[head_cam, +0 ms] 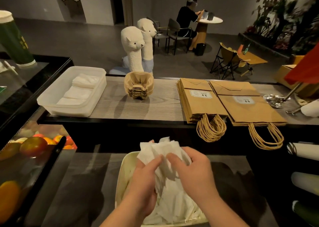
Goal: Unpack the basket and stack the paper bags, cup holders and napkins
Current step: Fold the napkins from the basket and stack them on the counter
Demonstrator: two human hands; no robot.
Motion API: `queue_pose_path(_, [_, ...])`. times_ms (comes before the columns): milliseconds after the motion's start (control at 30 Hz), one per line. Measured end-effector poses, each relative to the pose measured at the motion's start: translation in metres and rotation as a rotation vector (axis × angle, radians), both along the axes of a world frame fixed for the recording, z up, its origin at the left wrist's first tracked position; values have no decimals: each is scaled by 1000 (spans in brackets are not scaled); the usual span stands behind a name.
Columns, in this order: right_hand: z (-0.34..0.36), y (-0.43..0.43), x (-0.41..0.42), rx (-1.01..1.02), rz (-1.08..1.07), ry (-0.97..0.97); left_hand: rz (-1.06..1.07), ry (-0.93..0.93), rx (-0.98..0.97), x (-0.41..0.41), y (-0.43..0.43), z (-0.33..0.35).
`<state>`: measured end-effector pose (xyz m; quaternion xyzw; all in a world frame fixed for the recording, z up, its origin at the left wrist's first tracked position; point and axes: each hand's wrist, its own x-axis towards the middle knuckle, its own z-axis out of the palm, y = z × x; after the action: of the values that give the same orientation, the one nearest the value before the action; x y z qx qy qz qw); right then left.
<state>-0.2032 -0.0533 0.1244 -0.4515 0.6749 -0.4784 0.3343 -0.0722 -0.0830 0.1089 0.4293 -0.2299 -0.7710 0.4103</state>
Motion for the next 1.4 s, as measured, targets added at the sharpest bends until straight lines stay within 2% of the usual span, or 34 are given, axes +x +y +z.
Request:
queue_pose_path(100, [0, -2, 9, 67, 85, -149, 22, 26, 49, 1, 0, 2])
queue_pose_path(233, [-3, -5, 4, 158, 58, -347, 122, -10, 22, 7, -1, 1])
queue_pose_path(333, [-5, -3, 2, 197, 43, -391, 133, 45, 90, 9, 0, 1])
queue_pose_path(533, [-6, 2, 2, 217, -4, -414, -27, 263, 141, 15, 5, 9])
queue_pose_path(667, [-5, 5, -1, 194, 14, -499, -29, 257, 164, 17, 4, 4])
queue_pose_path(900, [-10, 15, 5, 159, 120, -342, -92, 251, 171, 12, 6, -3])
queue_pose_path(967, [-12, 14, 6, 151, 72, -295, -80, 275, 186, 12, 6, -4])
queue_pose_path(1067, [-14, 10, 1, 137, -47, -353, -40, 313, 220, 14, 4, -5])
queue_pose_path(1233, [-11, 4, -9, 104, -94, -409, -14, 329, 227, 18, 1, -9])
queue_pose_path(1400, [-13, 3, -6, 32, -98, -211, -104, 255, 173, 14, 1, -7])
